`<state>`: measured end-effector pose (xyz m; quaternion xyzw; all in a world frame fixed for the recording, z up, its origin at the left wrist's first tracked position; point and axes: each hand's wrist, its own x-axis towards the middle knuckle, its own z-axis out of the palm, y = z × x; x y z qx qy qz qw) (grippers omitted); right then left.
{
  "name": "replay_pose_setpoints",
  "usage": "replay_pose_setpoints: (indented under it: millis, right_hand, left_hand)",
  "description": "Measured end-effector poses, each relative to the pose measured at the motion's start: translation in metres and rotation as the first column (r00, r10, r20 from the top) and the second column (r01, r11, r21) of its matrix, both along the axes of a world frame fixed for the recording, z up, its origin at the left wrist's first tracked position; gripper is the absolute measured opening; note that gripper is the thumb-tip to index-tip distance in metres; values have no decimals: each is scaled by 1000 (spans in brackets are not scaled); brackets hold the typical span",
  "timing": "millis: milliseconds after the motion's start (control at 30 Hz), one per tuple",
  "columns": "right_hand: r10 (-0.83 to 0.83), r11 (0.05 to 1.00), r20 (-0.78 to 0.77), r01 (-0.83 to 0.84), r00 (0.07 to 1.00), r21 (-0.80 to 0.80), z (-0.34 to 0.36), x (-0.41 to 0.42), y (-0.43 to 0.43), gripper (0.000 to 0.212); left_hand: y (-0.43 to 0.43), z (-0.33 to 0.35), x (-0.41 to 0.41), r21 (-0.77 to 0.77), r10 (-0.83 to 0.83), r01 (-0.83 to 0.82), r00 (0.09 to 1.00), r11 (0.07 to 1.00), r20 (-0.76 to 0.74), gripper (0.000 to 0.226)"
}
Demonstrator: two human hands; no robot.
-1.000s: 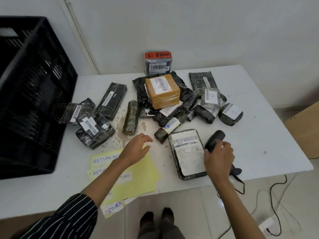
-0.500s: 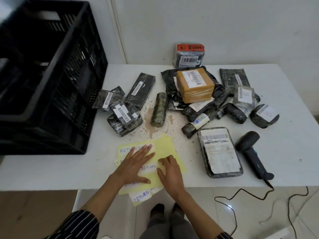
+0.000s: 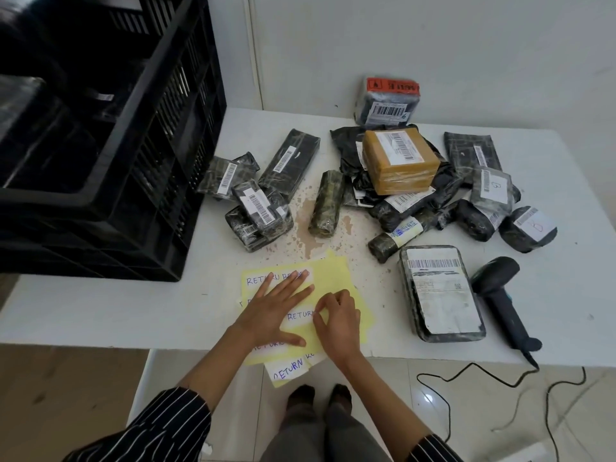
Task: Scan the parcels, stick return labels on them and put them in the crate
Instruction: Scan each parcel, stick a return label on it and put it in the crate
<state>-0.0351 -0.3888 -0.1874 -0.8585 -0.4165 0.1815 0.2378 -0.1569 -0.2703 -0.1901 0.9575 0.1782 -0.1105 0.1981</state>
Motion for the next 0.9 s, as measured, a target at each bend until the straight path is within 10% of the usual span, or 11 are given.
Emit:
replay_pose_setpoints:
  millis: [233,567,900]
  right_hand:
    - [-58,995,47,53,997,90,-5,-7,-2,8]
    - [112,985,203,-136,973,107,-3,-10,-8,27]
    - [50,959,-235,19,971,283,67,52,-62,11]
  left_hand:
    - [8,4,-4,-182,69,-52,994,982,87,109]
    - [24,2,-13,22,-56,57,997,998,-48,111]
    - [22,25,2,-49,-6,4,999,999,-39,100]
